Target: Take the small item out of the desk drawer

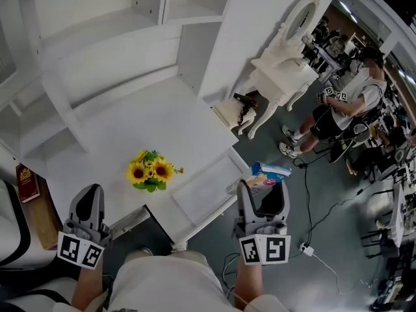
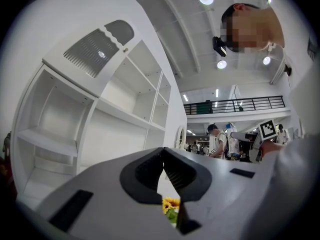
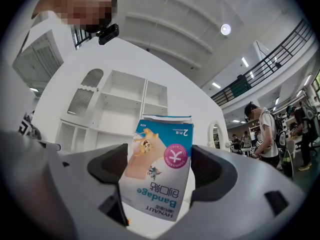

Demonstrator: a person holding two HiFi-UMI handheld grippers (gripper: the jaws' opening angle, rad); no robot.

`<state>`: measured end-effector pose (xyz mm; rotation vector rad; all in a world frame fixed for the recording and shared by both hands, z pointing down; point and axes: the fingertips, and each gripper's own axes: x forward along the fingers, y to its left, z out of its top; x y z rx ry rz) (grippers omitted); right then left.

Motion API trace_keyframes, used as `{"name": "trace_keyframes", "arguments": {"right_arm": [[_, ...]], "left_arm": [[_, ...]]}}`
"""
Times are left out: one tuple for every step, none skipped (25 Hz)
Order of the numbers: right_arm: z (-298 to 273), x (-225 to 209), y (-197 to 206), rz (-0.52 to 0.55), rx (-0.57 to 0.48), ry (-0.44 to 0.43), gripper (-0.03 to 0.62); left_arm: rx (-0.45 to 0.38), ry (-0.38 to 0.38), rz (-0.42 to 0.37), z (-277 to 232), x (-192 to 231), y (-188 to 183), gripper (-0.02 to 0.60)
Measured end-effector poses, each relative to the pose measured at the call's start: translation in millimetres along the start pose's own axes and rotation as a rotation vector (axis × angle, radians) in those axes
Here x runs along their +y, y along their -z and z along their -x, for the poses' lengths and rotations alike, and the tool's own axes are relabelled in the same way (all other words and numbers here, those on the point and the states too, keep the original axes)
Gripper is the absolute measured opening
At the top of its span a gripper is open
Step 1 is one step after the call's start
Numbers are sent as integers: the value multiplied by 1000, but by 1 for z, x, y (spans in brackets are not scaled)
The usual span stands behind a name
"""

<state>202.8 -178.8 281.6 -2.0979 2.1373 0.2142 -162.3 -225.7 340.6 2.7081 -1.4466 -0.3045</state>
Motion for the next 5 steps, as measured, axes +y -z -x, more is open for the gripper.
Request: {"name": "trace_keyframes", "arguments": {"right_arm": [[0,1,-1,1,1,-2,410],[-1,1,-1,2,1,-4,410],[-1,2,-1,4,0,-5,410],[-2,2,-1,5,0,-7,410],[-3,3,-1,6,-1,-9,410]], "left_arm": [[1,-3,0,1,0,-1,15],[2,-5,0,2,0,-1,15],[3,-7,1,2,1,-1,15],[3,-10,1,3,1,0,15],[2,-12,1,3,2,0,15]]}}
